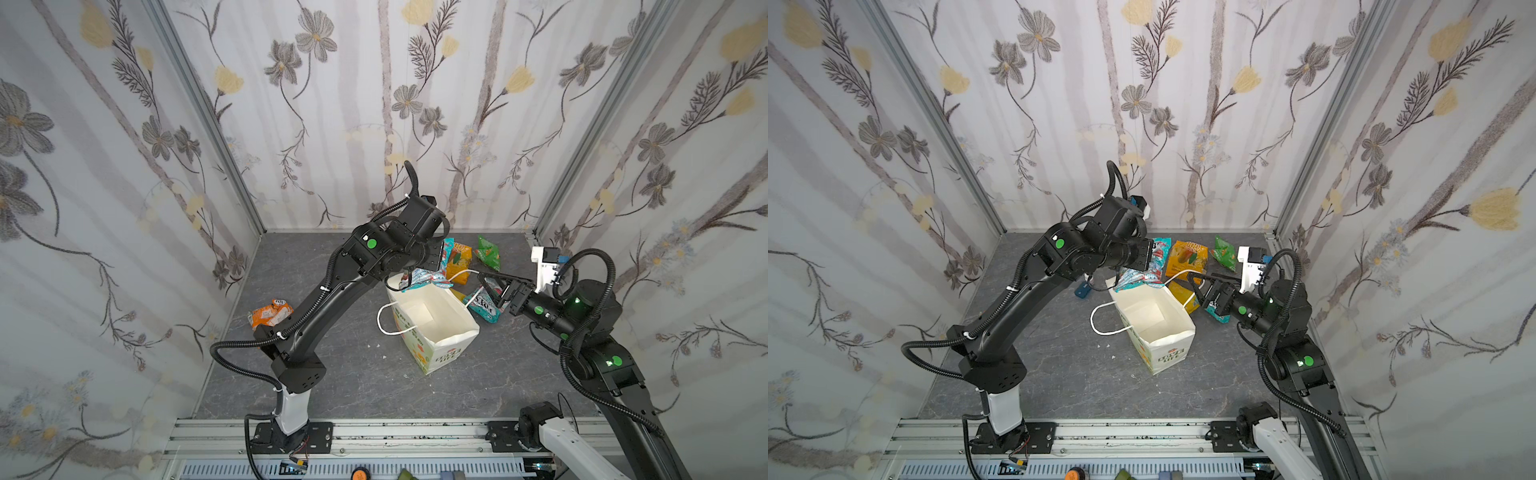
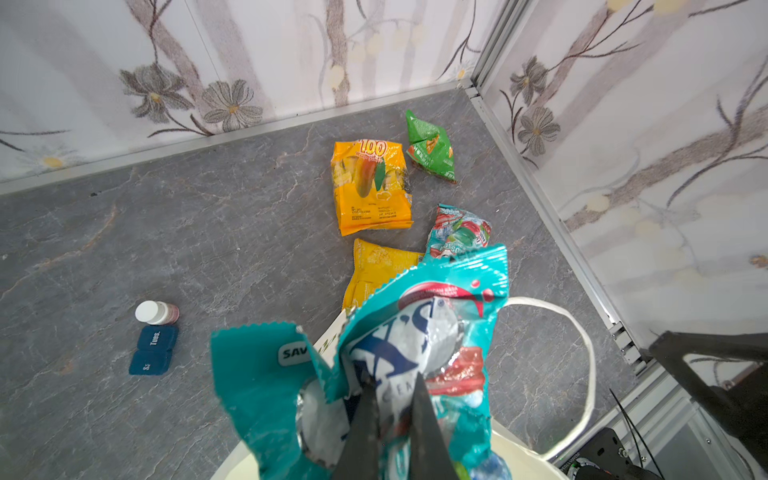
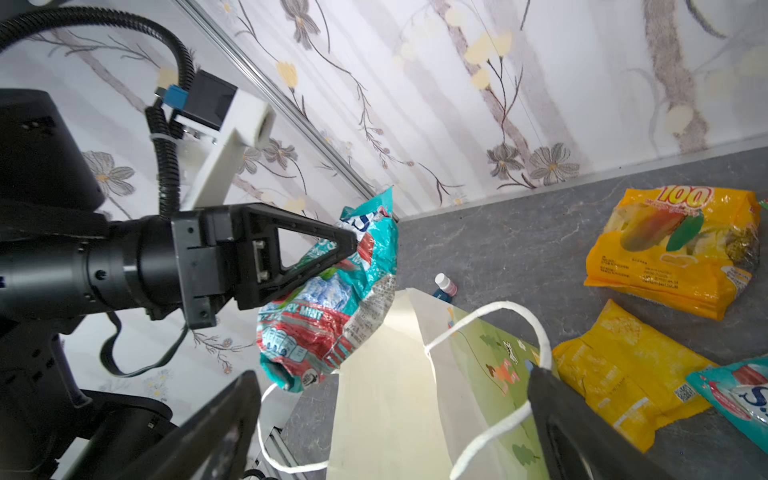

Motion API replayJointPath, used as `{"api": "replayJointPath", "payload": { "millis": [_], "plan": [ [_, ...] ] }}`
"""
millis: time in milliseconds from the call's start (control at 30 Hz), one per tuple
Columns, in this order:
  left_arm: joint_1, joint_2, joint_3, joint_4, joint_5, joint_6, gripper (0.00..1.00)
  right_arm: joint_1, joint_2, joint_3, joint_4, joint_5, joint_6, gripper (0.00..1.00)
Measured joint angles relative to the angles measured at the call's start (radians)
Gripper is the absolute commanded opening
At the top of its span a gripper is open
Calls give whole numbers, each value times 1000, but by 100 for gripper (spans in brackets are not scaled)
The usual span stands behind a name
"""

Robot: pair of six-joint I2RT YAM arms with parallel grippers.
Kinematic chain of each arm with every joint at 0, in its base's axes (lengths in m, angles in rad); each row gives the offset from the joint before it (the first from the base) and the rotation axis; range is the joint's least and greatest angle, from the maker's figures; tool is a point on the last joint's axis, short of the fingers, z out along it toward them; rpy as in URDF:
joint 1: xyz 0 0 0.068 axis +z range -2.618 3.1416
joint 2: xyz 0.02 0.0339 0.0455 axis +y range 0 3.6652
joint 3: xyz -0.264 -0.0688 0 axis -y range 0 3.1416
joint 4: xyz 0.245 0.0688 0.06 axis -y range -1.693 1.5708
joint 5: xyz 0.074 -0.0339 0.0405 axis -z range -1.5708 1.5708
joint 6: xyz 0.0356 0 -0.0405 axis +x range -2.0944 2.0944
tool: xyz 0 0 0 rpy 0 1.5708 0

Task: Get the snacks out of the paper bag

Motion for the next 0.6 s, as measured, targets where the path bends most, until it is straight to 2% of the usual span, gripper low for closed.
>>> {"api": "replayJointPath", "payload": {
  "millis": [167, 333, 500, 600],
  "plan": [
    [-27, -27, 4, 68, -18, 60, 0, 84, 13, 59, 13, -16, 35, 99],
    [-85, -32, 4, 177, -46, 132, 0, 152, 55, 70, 100, -52, 100, 99],
    [-106, -24, 0, 258, -69, 173, 0, 160, 117, 70, 150, -71, 129, 99],
    [-103, 5, 0, 271, -105, 169, 0, 152, 139, 66, 130, -36, 117, 99]
  ]
}}
